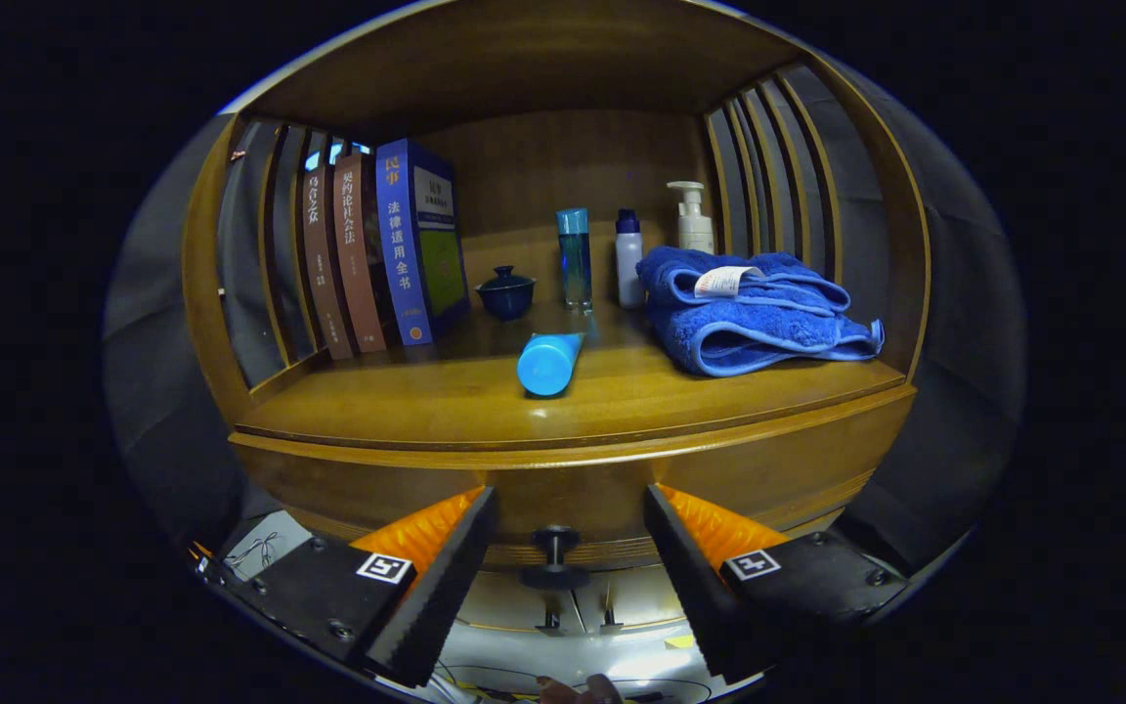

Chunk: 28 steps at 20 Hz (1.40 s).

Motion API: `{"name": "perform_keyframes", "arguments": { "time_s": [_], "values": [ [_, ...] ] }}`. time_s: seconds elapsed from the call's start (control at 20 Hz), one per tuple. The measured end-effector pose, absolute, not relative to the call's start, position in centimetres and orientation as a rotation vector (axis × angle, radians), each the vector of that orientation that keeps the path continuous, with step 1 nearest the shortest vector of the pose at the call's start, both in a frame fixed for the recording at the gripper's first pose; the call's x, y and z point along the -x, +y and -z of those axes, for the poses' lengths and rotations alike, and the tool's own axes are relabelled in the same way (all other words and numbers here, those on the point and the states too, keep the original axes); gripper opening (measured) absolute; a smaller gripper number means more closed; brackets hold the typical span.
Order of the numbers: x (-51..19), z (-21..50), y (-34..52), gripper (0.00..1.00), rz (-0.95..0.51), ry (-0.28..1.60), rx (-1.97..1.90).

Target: Pull open the drawer, take out the items inside it, and place them on the countertop above the cabinet.

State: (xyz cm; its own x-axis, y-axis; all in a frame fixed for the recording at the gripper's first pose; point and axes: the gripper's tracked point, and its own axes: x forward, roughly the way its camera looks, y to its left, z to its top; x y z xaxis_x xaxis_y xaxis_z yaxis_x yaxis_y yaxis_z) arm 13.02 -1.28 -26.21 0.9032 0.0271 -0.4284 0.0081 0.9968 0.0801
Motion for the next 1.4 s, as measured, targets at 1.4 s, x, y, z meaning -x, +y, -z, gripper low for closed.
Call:
{"name": "perform_keyframes", "arguments": {
  "time_s": [1.4],
  "values": [
    [-7.1,9.3,1.3,1.00,-0.069,0.194,-0.072]
  ]
}}
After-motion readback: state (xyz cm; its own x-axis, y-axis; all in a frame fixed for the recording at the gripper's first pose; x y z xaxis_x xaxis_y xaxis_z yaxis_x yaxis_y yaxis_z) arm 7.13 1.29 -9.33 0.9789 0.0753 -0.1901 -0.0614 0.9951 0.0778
